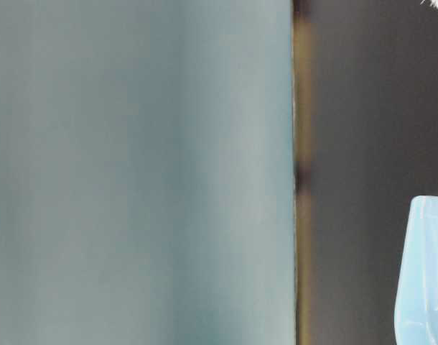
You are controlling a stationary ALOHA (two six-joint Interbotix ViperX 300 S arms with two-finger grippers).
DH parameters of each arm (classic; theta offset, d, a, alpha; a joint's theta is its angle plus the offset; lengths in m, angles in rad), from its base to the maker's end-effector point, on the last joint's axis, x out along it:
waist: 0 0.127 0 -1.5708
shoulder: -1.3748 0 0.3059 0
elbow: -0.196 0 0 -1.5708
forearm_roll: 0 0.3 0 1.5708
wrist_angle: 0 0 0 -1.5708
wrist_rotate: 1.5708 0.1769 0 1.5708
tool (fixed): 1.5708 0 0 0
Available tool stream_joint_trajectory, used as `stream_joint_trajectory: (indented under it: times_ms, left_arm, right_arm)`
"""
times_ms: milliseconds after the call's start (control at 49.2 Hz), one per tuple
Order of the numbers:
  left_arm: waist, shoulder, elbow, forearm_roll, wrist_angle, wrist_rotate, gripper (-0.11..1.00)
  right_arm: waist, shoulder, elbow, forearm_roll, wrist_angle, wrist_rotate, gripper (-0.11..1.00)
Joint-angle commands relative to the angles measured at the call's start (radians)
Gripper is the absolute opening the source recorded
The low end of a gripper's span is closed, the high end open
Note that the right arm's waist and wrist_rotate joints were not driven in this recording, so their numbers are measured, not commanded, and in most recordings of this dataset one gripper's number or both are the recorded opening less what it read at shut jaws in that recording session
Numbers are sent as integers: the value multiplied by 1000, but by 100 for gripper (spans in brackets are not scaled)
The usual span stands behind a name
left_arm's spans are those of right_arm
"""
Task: Hold the dustpan with the left arm, while a human hand uses a hand brush to gather screws into the dustpan.
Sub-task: 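Move the left gripper toward the light-blue dustpan handle, then close the left gripper on the dustpan handle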
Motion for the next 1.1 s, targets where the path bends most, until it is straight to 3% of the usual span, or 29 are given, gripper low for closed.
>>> stream_joint_trajectory:
  times_ms: [0, 122, 264, 509, 590, 834, 1078]
  left_arm:
    - [-9, 37, 3, 5, -6, -3, 0]
    - [-9, 71, 35, 5, -26, -3, 0]
    - [-14, 112, 84, 3, -158, -6, 4]
    - [-25, 282, 54, 3, -179, -23, 73]
    - [-21, 344, 34, 5, -181, -20, 88]
    - [-20, 431, -2, 3, -166, -26, 89]
    - [-6, 476, -54, 5, -75, -26, 90]
  right_arm:
    - [0, -11, 23, -3, -44, 0, 0]
    - [0, -40, 67, -3, -107, 0, 0]
    - [0, -107, 129, -3, -169, 0, 0]
    - [0, -270, 227, -3, -132, 0, 0]
    - [0, -339, 224, -5, -106, 0, 0]
    - [0, -462, 202, -3, 87, 0, 0]
    - [0, -476, 199, -5, 107, 0, 0]
